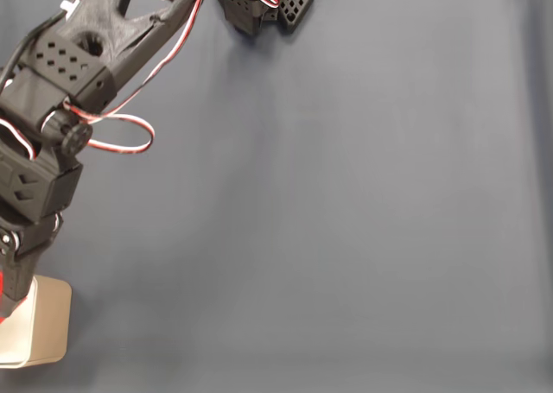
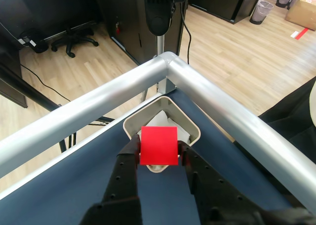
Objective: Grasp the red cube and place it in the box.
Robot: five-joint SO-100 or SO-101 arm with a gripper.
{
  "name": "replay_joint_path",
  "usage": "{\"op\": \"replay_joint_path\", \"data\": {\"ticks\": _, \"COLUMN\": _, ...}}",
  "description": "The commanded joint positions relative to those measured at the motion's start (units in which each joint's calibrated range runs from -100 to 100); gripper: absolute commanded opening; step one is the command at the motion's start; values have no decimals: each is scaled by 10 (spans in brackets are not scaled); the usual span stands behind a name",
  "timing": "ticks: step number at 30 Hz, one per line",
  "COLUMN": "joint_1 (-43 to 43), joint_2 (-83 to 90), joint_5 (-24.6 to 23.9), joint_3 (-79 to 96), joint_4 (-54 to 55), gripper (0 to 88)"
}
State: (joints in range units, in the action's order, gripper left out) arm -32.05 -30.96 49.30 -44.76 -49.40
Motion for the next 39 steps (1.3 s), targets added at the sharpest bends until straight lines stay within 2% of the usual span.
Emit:
{"op": "replay_joint_path", "data": {"ticks": 1, "joint_1": -8, "joint_2": -10, "joint_5": -5, "joint_3": -68, "joint_4": 2, "gripper": 0}}
{"op": "replay_joint_path", "data": {"ticks": 18, "joint_1": -5, "joint_2": -99, "joint_5": -4, "joint_3": -187, "joint_4": 9, "gripper": 5}}
{"op": "replay_joint_path", "data": {"ticks": 39, "joint_1": -8, "joint_2": -118, "joint_5": -3, "joint_3": -205, "joint_4": 8, "gripper": 9}}
